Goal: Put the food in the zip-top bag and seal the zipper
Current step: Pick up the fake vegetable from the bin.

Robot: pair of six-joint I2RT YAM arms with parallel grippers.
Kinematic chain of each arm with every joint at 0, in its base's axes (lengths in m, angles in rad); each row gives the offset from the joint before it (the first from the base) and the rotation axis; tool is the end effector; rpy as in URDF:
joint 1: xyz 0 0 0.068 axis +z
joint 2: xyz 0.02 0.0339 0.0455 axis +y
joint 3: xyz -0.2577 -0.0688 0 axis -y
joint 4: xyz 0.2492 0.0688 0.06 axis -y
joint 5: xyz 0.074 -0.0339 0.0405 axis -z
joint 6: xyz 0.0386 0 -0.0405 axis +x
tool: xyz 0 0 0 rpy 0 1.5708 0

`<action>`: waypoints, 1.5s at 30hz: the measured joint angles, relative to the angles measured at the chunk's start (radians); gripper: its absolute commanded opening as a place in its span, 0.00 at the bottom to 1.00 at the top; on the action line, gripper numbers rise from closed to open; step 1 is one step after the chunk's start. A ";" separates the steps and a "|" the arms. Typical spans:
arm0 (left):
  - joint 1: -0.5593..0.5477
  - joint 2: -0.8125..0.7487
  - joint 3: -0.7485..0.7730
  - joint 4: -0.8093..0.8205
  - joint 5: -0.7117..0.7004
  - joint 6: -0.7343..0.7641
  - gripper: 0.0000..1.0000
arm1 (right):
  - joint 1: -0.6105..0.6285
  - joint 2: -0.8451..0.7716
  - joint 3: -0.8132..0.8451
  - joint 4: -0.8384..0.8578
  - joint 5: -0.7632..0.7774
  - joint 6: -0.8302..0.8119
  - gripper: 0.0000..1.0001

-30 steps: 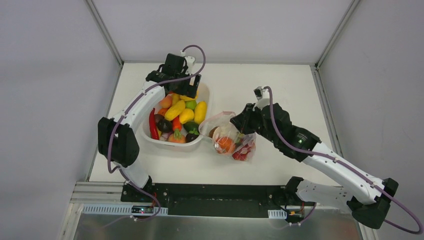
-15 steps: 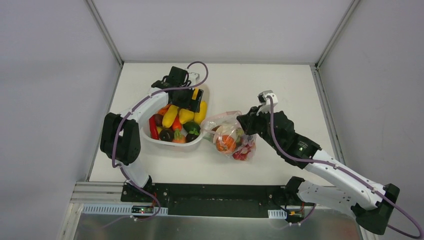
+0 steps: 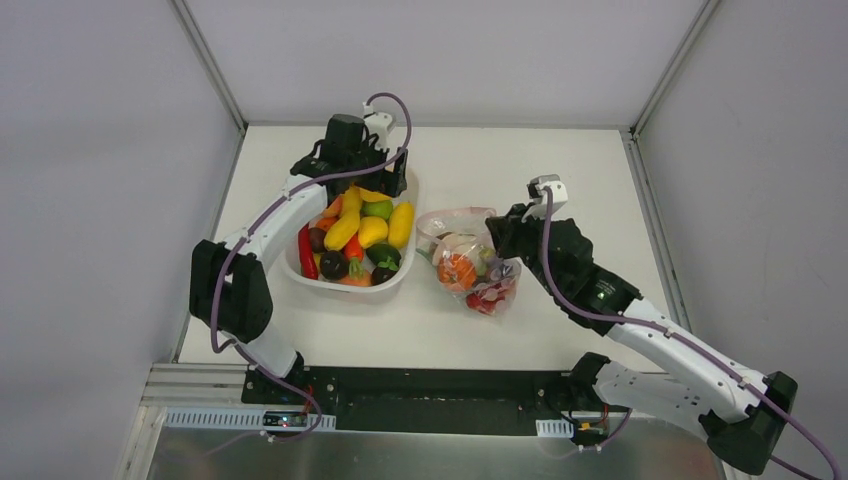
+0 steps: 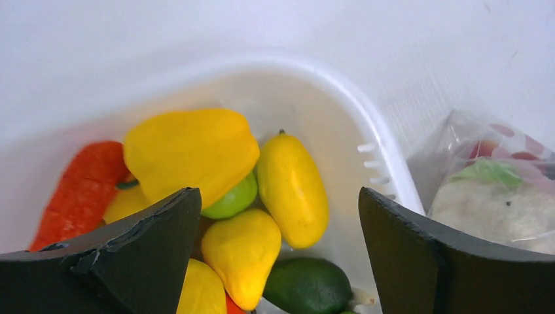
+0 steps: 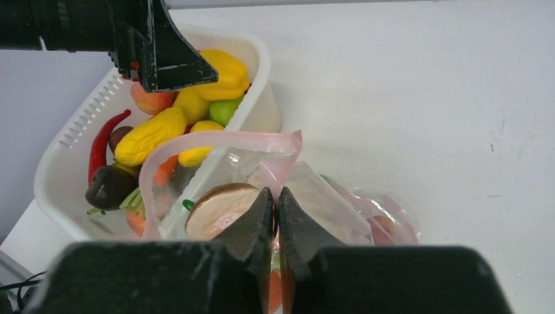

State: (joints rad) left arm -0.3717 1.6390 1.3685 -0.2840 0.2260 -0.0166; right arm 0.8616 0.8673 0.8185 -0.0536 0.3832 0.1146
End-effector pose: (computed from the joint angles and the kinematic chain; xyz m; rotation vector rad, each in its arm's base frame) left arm 0.3589 -0.1492 0.3031 0.5114 2.0836 -0.4685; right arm 0.1505 0.1533 0.3466 -0.3346 1.6491 0.4175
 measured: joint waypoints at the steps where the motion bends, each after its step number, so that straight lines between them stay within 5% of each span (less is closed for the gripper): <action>1: 0.000 -0.007 0.011 0.014 -0.007 0.001 0.97 | -0.003 0.003 0.000 0.007 -0.005 0.000 0.07; 10: 0.011 0.097 0.122 0.043 -0.185 0.077 0.95 | -0.026 0.064 0.003 0.056 -0.091 -0.014 0.07; 15: 0.027 0.251 0.266 -0.091 -0.183 0.183 0.91 | -0.027 0.071 0.014 0.064 -0.130 -0.023 0.08; 23: 0.031 0.272 0.269 -0.209 -0.163 0.266 0.88 | -0.027 0.050 0.015 0.069 -0.157 -0.023 0.08; 27: 0.031 0.272 0.275 -0.232 -0.130 0.268 0.78 | -0.028 0.034 0.015 0.069 -0.169 -0.022 0.09; 35: 0.031 0.239 0.233 -0.234 -0.122 0.246 0.83 | -0.028 0.018 0.015 0.068 -0.213 -0.004 0.09; 45: 0.031 0.202 0.186 -0.215 -0.097 0.192 0.26 | -0.029 0.008 0.016 0.047 -0.238 0.050 0.09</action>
State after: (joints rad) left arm -0.3412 1.8408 1.5543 -0.4988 0.1287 0.1753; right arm 0.8326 0.8753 0.8341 -0.0063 0.1455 0.1642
